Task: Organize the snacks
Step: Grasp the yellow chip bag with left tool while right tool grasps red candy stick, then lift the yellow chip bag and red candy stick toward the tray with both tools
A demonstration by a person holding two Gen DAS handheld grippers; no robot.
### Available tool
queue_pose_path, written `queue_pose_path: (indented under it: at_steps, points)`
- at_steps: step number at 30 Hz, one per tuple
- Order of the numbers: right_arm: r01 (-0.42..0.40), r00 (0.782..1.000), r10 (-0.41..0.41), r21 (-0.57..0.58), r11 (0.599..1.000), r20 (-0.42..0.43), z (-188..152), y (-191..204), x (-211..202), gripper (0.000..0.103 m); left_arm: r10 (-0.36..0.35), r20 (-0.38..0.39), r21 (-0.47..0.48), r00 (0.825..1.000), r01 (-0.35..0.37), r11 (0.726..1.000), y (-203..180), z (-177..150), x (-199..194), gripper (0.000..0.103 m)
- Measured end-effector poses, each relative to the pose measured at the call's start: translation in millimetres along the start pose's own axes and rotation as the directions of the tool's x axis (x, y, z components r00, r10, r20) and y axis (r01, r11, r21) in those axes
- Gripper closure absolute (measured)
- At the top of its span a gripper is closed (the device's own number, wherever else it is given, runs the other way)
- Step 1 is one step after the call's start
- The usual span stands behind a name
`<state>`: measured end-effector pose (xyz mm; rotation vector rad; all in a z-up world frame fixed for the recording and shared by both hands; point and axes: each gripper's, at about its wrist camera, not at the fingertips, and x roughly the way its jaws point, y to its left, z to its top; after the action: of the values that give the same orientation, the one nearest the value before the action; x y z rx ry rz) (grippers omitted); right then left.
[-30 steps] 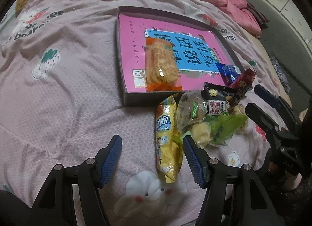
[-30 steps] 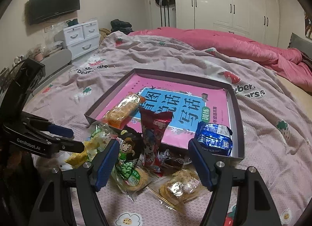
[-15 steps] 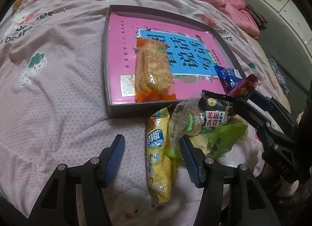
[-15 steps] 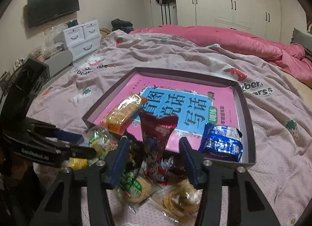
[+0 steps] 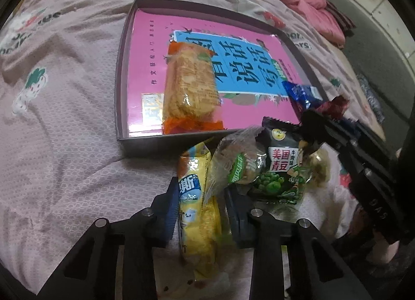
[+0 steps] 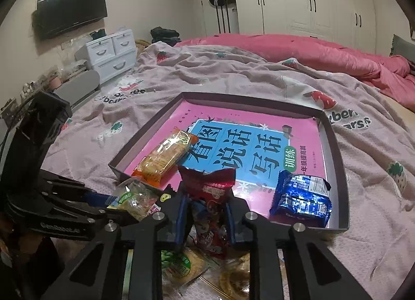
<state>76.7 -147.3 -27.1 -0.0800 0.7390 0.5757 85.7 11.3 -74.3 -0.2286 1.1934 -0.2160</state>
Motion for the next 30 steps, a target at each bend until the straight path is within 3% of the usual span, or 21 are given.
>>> queue_pose_path:
  at_steps: [2, 4, 14, 30]
  points:
    - [-0.002, 1.000, 0.002, 0.005, 1.000, 0.001, -1, -2, -2, 0.078, 0.005, 0.001, 0.005, 1.000, -0.005, 1.000, 0, 0, 0, 0.073]
    - [-0.004, 1.000, 0.004, 0.009, 1.000, 0.004, -1, -3, -4, 0.078, 0.012, 0.002, -0.003, 1.000, -0.012, 1.000, 3, 0, -1, 0.083]
    - [-0.024, 0.999, 0.025, -0.007, 1.000, 0.035, 1, -1, -18, 0.080, 0.021, 0.042, -0.004, 0.999, -0.021, 1.000, 10, -3, -18, 0.084]
    - [-0.032, 0.992, 0.031, 0.005, 0.999, 0.119, 9, -5, -44, 0.080, 0.007, 0.201, -0.016, 0.980, -0.003, 1.000, 11, -1, -71, 0.084]
